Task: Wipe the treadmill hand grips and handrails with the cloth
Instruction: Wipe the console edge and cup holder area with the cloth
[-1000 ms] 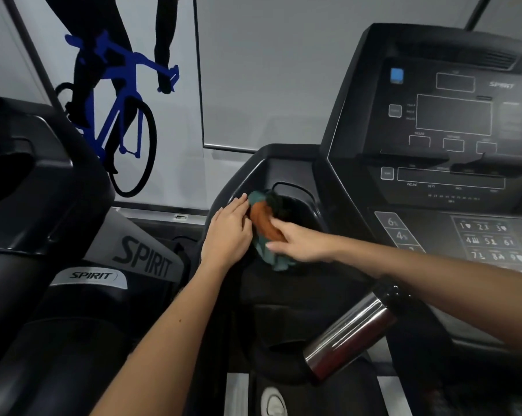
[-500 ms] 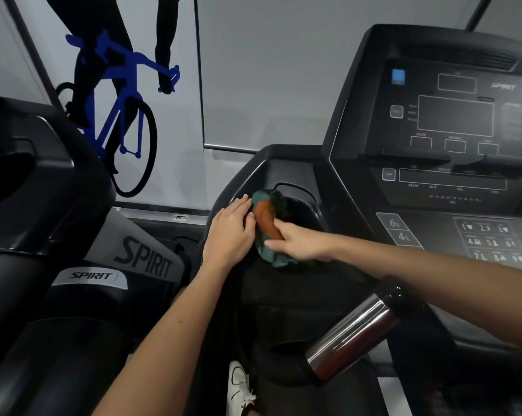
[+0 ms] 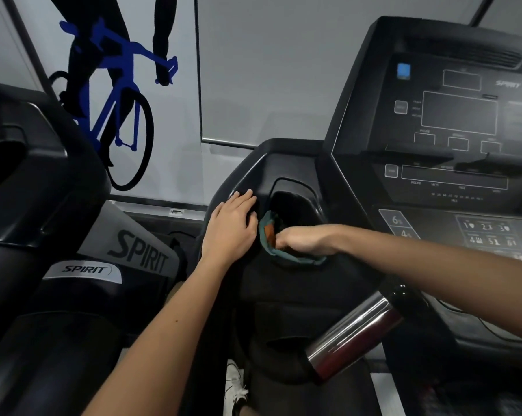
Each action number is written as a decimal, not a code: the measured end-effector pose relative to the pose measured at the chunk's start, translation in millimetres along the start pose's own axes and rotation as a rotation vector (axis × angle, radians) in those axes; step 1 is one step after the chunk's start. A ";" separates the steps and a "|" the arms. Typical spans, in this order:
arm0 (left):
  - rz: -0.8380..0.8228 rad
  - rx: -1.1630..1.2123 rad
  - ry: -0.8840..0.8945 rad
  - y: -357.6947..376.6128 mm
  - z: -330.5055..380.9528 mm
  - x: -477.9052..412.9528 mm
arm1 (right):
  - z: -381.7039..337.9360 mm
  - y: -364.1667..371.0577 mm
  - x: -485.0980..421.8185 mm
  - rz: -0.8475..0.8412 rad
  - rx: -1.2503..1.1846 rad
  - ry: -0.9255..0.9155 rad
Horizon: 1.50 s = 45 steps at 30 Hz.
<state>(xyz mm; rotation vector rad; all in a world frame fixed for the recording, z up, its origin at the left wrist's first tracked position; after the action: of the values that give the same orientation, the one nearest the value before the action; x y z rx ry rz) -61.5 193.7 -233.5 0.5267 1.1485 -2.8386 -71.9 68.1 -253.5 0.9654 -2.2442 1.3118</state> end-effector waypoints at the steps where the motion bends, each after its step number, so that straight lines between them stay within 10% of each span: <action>1: -0.002 -0.007 -0.003 0.0 -0.4 0.3 | 2.0 1.3 -1.6 -0.007 0.054 -0.011; 10: -0.012 -0.016 -0.007 -1.0 1.1 1.2 | -6.4 -13.9 18.8 -0.131 0.847 -0.254; 18: -0.007 -0.029 -0.009 -1.3 1.9 1.4 | 1.5 6.5 -7.1 -0.248 1.013 -0.074; 23: -0.028 -0.021 -0.001 -0.5 4.3 3.3 | -11.5 9.9 -13.4 -0.035 1.372 0.055; 36: -0.006 0.006 -0.022 -1.2 0.7 1.1 | 10.0 -2.7 -6.9 -0.209 0.717 0.076; 45: -0.019 -0.003 -0.015 -1.5 2.2 2.5 | 4.5 2.8 -16.8 -0.001 1.221 0.073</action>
<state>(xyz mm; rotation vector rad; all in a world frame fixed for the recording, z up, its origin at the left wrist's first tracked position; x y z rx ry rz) -64.7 193.5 -231.8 0.4959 1.1613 -2.8513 -62.0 71.3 -267.8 1.1754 -1.2029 2.6977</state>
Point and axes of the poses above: each hand's wrist, its own x-axis away from the middle knuckle, its own y-axis out of the palm, z = x × y, the point moved 6 cm from there along -x, towards the middle knuckle, and after that the axes turned 9 degrees about x, right-handed, at the moved point
